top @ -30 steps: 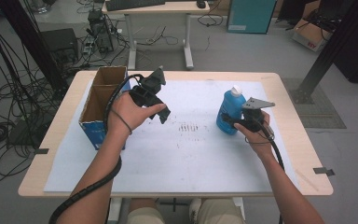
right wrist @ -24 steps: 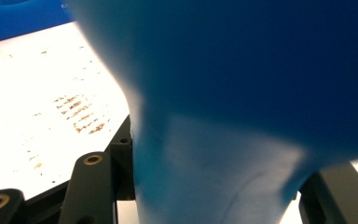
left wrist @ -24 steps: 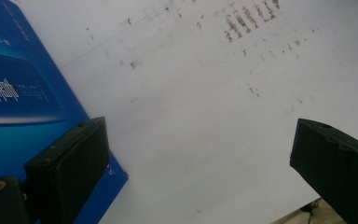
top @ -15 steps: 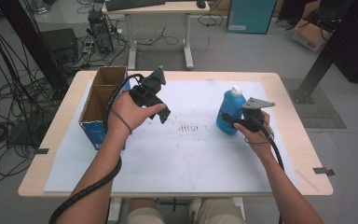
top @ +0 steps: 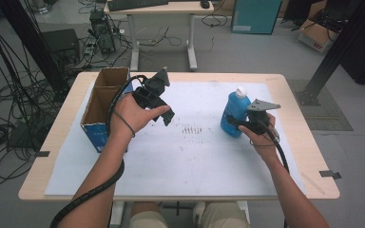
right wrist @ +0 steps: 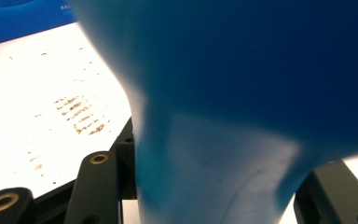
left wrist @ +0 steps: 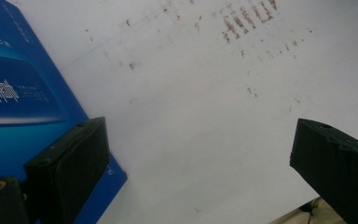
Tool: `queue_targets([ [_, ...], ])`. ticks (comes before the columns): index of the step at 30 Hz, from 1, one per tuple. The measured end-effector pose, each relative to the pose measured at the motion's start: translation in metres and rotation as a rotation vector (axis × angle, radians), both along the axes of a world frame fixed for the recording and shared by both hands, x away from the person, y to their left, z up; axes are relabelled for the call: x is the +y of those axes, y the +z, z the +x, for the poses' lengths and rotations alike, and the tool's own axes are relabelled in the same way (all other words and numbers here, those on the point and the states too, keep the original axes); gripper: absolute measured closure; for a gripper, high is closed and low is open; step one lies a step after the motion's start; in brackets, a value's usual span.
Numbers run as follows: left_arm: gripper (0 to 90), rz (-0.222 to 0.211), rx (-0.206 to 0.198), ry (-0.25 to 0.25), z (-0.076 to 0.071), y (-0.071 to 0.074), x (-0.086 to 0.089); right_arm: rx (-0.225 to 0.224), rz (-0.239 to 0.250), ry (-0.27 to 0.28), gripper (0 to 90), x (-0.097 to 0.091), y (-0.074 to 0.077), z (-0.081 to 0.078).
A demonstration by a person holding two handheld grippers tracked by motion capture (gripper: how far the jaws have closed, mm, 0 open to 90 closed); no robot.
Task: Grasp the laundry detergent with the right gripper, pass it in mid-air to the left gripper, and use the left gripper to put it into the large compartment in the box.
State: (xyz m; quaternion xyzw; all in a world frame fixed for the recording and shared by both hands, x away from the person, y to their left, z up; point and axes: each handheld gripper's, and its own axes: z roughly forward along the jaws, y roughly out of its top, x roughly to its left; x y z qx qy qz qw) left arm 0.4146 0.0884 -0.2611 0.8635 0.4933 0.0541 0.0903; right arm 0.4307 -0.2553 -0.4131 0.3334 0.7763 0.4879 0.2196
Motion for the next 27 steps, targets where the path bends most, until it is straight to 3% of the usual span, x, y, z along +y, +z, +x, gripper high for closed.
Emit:
queue_targets([
  [27, 5.2, 0.009, -0.002, -0.003, 0.0009, 0.0017, -0.0013, -0.001, -0.003, 0.009, 45.7, -0.0007, 0.0000, 0.0005],
])
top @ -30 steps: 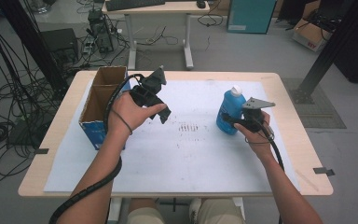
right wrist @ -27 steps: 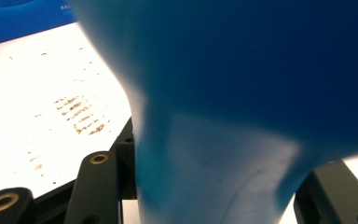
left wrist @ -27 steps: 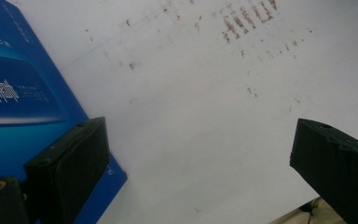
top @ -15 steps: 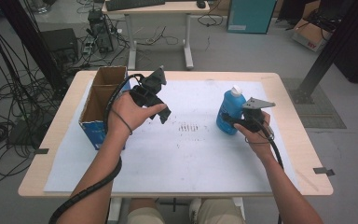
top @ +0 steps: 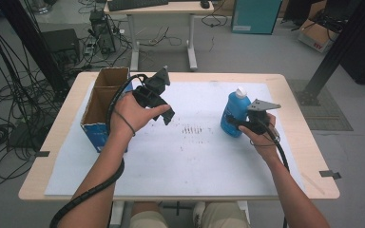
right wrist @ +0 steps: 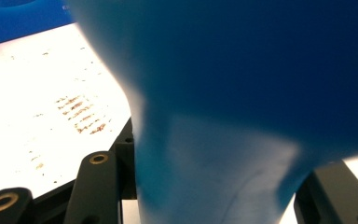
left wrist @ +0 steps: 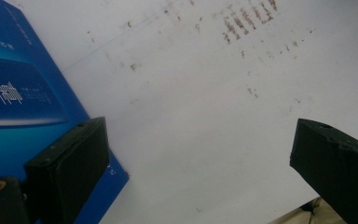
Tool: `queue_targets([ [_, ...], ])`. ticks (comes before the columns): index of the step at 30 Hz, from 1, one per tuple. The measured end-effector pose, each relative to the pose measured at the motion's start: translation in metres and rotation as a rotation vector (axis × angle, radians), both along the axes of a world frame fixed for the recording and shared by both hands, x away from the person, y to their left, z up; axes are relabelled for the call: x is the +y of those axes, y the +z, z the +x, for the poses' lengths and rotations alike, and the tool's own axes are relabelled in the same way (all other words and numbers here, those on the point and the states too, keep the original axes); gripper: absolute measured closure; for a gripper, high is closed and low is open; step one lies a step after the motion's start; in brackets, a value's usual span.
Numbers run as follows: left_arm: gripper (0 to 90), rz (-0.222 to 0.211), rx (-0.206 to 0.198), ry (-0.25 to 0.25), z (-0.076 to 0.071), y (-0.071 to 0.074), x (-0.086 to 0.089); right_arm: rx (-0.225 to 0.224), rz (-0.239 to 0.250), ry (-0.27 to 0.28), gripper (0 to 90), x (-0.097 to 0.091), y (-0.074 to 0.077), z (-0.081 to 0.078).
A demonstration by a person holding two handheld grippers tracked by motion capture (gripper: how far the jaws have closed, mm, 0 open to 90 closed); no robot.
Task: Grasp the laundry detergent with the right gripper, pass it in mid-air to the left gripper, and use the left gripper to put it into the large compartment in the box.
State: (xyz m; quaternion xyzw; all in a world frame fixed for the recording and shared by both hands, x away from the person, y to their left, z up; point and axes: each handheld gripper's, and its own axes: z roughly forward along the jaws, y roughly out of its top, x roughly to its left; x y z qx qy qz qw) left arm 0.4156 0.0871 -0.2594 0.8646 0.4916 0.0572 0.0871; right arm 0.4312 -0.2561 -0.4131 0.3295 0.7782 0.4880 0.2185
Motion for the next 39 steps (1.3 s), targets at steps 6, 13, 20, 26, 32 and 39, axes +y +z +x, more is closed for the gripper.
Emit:
queue_targets([
  [6, 5.2, 0.003, 0.002, -0.002, 0.000, 0.001, 0.000, 0.000, 0.001, 0.000, 45.8, 0.000, 0.000, 0.000],
  [13, 5.2, 0.010, -0.002, -0.002, 0.000, 0.003, 0.001, 0.006, 0.002, 0.001, 45.7, 0.000, 0.000, 0.000],
  [20, 5.2, 0.010, -0.007, -0.007, 0.001, 0.006, 0.000, 0.008, 0.003, 0.001, 45.6, 0.000, 0.001, 0.001],
  [26, 5.2, 0.012, -0.004, -0.012, 0.002, 0.007, 0.001, 0.008, 0.000, -0.002, 45.3, 0.001, 0.001, 0.001],
  [32, 5.2, 0.015, -0.007, -0.023, 0.003, 0.008, 0.003, 0.022, 0.007, -0.004, 45.3, 0.000, 0.002, 0.003],
  [39, 5.2, 0.019, -0.010, -0.050, 0.004, 0.011, 0.003, 0.035, 0.010, -0.004, 45.2, 0.001, 0.005, 0.004],
])
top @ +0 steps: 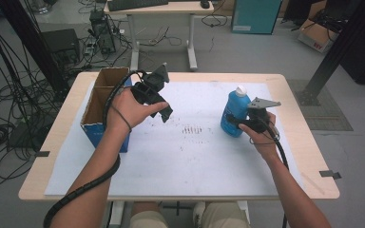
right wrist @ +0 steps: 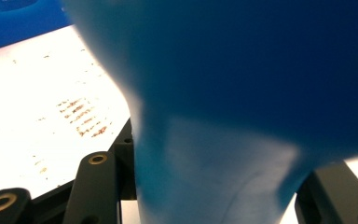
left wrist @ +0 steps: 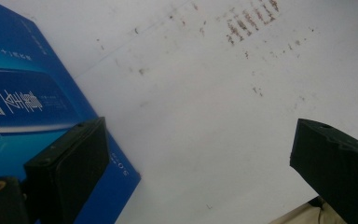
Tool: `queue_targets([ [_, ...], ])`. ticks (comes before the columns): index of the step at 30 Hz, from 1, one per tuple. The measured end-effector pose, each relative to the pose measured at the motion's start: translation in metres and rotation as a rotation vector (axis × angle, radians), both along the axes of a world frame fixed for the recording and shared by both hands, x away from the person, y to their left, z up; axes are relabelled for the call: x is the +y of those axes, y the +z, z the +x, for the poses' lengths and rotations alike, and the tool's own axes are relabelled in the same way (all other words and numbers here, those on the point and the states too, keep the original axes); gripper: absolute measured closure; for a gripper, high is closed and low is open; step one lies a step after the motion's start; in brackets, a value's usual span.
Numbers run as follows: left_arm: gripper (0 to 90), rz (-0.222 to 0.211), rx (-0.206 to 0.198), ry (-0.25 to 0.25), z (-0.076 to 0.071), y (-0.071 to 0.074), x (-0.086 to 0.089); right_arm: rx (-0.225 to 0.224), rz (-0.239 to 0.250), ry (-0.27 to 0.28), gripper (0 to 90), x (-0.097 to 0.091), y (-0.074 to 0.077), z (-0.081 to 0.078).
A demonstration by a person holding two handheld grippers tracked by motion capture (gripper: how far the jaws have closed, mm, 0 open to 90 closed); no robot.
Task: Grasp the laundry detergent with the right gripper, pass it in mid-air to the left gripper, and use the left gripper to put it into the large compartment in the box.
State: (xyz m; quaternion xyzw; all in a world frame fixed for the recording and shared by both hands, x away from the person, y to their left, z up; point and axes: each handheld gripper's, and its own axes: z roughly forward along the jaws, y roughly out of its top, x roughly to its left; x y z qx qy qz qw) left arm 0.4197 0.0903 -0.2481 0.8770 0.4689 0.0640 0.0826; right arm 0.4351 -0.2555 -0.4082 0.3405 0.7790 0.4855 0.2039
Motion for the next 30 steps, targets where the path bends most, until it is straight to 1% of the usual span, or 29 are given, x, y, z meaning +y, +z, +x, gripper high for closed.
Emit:
queue_targets([
  [2, 5.2, -0.001, -0.003, -0.006, 0.000, 0.001, 0.000, -0.006, -0.003, 0.000, 45.1, 0.001, 0.003, 0.000],
  [4, 5.0, 0.002, -0.008, -0.022, 0.001, 0.004, -0.002, -0.007, -0.002, 0.008, 45.1, 0.003, 0.007, 0.002],
  [6, 5.0, 0.004, -0.011, -0.032, 0.002, 0.006, -0.001, 0.000, -0.001, 0.011, 45.0, 0.004, 0.010, 0.001],
  [8, 5.0, 0.010, -0.018, -0.049, 0.004, 0.010, 0.000, -0.009, -0.014, 0.029, 45.0, 0.009, 0.017, 0.002],
  [10, 5.0, 0.008, -0.018, -0.055, 0.004, 0.012, 0.000, -0.011, -0.016, 0.036, 45.0, 0.011, 0.020, 0.002],
  [11, 5.0, 0.008, -0.024, -0.071, 0.005, 0.014, 0.001, -0.007, -0.015, 0.045, 44.9, 0.014, 0.024, 0.001],
  [12, 5.0, 0.008, -0.024, -0.071, 0.005, 0.014, 0.001, -0.007, -0.015, 0.045, 44.9, 0.014, 0.024, 0.001],
  [13, 5.0, 0.014, -0.024, -0.088, 0.005, 0.016, 0.002, -0.002, -0.017, 0.058, 44.9, 0.018, 0.028, 0.000],
  [14, 5.0, 0.014, -0.024, -0.088, 0.005, 0.016, 0.002, -0.002, -0.022, 0.068, 44.9, 0.021, 0.030, 0.000],
  [15, 5.0, 0.023, -0.024, -0.107, 0.006, 0.018, 0.003, 0.003, -0.030, 0.075, 44.9, 0.024, 0.032, -0.001],
  [16, 5.0, 0.019, -0.024, -0.116, 0.007, 0.019, 0.003, 0.008, -0.038, 0.082, 44.8, 0.027, 0.033, -0.002],
  [17, 5.0, 0.026, -0.018, -0.144, 0.007, 0.021, 0.004, 0.008, -0.044, 0.089, 44.8, 0.029, 0.035, -0.003],
  [18, 5.1, 0.028, -0.016, -0.156, 0.007, 0.023, 0.004, 0.011, -0.045, 0.094, 44.9, 0.032, 0.036, -0.004],
  [21, 5.2, 0.035, -0.019, -0.192, 0.005, 0.027, 0.003, 0.017, -0.042, 0.114, 44.8, 0.039, 0.039, -0.005],
  [23, 5.1, 0.042, -0.022, -0.215, 0.005, 0.030, 0.003, 0.026, -0.031, 0.127, 44.8, 0.044, 0.042, -0.007],
  [25, 5.1, 0.049, -0.019, -0.237, 0.004, 0.033, 0.003, 0.024, -0.025, 0.151, 44.8, 0.049, 0.044, -0.007],
  [27, 5.2, 0.053, -0.032, -0.262, 0.004, 0.035, 0.004, 0.024, -0.022, 0.175, 44.8, 0.055, 0.047, -0.008],
  [28, 5.2, 0.057, -0.031, -0.273, 0.004, 0.037, 0.004, 0.029, -0.019, 0.186, 44.7, 0.058, 0.048, -0.009],
  [29, 5.0, 0.057, -0.031, -0.273, 0.004, 0.037, 0.004, 0.032, -0.018, 0.200, 44.7, 0.061, 0.050, -0.010],
  [30, 5.0, 0.061, -0.032, -0.299, 0.003, 0.041, 0.004, 0.033, -0.021, 0.217, 44.7, 0.064, 0.051, -0.011],
])
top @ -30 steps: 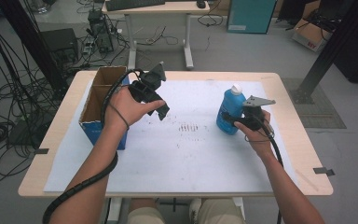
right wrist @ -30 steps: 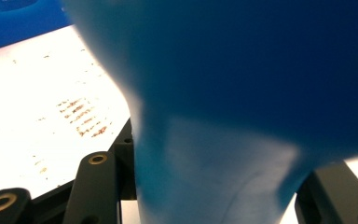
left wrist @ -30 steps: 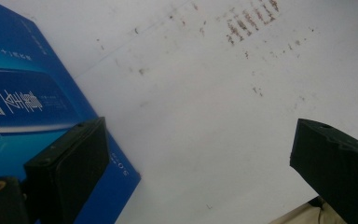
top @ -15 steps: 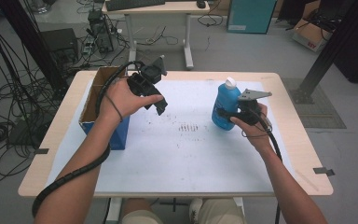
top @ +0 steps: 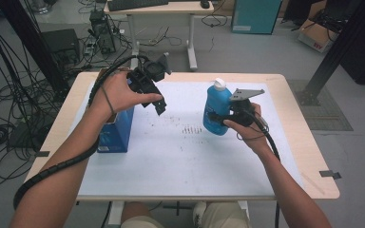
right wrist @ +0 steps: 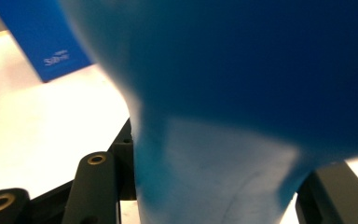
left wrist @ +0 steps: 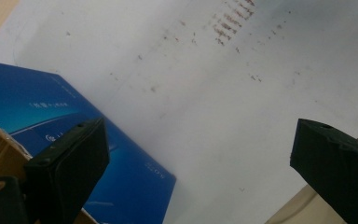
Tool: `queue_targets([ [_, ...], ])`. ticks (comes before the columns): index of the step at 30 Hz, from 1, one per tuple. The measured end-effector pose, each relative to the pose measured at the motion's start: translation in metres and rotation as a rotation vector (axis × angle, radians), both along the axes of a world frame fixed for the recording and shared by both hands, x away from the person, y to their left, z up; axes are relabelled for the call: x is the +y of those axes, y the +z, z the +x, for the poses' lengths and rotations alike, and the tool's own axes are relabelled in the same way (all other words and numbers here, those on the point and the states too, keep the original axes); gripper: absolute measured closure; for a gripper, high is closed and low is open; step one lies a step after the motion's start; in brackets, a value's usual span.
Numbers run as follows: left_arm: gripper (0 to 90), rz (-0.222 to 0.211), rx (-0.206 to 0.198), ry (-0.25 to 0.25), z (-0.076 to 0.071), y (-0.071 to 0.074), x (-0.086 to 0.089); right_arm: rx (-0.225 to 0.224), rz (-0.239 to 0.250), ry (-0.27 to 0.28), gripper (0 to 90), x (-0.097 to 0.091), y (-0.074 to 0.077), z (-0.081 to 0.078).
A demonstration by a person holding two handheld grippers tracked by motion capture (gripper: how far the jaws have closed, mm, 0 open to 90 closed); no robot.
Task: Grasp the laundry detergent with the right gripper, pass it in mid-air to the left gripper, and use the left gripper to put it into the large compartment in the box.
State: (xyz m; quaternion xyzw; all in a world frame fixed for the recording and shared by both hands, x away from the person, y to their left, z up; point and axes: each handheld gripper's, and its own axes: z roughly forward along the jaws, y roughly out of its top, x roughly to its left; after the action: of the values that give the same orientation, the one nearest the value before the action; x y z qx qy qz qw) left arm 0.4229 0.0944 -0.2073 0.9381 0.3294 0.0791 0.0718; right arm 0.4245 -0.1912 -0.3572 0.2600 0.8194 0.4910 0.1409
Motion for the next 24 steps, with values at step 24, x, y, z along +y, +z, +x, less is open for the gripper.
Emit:
queue_targets([
  [24, 5.0, -0.013, 0.018, -0.311, -0.015, 0.042, -0.006, 0.040, -0.012, 0.377, 44.4, 0.100, 0.009, -0.022],
])
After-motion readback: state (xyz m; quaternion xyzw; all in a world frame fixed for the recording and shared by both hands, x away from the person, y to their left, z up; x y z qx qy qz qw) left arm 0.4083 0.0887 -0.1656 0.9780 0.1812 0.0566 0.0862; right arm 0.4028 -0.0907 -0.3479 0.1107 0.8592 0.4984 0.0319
